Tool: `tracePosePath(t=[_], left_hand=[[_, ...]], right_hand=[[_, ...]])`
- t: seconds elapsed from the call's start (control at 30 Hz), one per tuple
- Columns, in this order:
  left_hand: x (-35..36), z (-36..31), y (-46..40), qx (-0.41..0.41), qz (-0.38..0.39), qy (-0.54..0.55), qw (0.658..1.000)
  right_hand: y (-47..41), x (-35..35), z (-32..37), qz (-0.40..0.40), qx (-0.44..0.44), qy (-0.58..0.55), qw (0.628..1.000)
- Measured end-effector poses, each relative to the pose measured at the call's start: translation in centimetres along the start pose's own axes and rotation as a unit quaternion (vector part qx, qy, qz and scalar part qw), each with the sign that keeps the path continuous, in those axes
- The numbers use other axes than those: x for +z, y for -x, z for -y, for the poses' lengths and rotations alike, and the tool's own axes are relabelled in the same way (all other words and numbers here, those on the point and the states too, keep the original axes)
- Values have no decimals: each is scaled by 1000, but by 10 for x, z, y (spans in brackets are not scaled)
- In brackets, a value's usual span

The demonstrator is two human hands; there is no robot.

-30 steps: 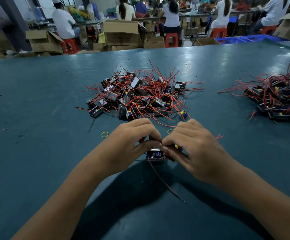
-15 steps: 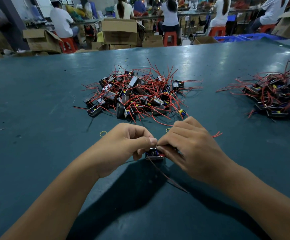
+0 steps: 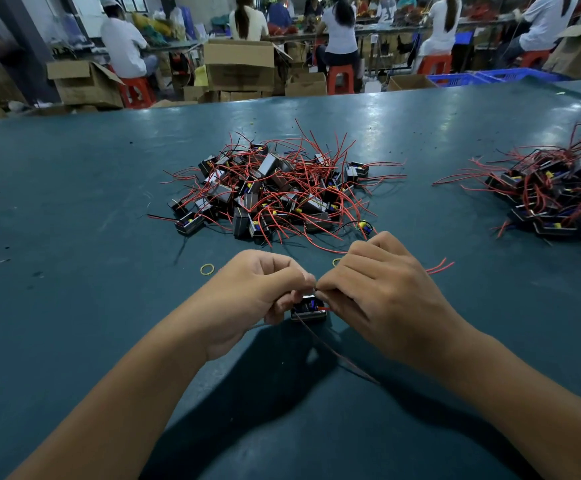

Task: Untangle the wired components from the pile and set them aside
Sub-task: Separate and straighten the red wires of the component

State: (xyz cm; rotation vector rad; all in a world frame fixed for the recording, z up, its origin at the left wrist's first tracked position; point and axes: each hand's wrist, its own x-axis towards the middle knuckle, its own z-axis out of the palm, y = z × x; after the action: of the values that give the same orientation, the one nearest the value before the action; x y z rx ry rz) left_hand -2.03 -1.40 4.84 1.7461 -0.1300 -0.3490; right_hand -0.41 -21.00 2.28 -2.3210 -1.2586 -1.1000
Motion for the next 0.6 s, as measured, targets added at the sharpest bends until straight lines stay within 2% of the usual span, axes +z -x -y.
tracePosePath(t=[0.37,0.6], left_hand=[[-8,-2,0,74,11,-96,993],[-4,0,-2,75,2,-84,994]], right_hand=[[1,1,-4,4,10,-10,1000],[3,2,-5,5,17,-22,1000]])
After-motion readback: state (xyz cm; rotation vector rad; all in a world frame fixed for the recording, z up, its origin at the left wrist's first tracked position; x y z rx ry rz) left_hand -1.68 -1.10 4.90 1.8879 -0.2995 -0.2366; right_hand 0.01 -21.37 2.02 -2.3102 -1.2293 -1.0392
